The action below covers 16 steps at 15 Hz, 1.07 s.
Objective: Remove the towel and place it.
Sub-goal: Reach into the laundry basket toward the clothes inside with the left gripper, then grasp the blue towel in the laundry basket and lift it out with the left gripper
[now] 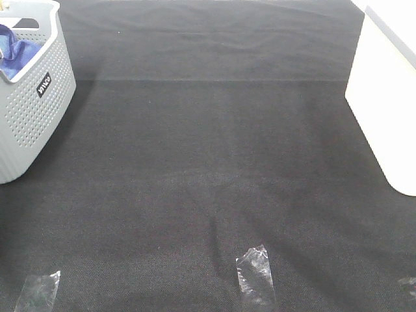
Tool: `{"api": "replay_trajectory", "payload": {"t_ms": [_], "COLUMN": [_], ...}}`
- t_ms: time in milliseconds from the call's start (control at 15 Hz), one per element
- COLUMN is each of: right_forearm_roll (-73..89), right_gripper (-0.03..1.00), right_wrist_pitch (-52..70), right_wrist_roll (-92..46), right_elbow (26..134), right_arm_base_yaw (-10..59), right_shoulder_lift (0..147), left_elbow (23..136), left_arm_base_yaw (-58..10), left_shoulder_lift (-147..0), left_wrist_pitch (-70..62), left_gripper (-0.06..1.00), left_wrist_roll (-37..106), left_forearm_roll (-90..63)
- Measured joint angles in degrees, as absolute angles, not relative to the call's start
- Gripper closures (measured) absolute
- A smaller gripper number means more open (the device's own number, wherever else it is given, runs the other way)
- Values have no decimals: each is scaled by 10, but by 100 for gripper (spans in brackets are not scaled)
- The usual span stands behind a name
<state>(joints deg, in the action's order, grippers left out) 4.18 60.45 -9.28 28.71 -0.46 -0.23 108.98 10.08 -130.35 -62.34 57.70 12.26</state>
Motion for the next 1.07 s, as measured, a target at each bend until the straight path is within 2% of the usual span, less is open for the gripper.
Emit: {"api": "replay_trajectory", "payload": {"t_ms": [133,333,1067], "right_forearm_roll": [42,42,42], "right_gripper": [37,37,37], "right_wrist_pitch": [604,604,604], "right_wrist_roll": [-93,-93,-93], "right_elbow": [287,287,287], "right_arm_base_yaw": [-5,-5,-5], "right_shoulder_lift": [-2,-2,-2], "left_elbow": [1090,1090,1090], "left_arm_base_yaw": [118,132,132], "left_shoulder_lift": [-1303,-1303,-1303], "left_wrist_pitch": [-626,-625,-603], "left_gripper": [31,47,51], "left_wrist_roll": [564,556,540], "left_forearm_roll": [123,123,96]}}
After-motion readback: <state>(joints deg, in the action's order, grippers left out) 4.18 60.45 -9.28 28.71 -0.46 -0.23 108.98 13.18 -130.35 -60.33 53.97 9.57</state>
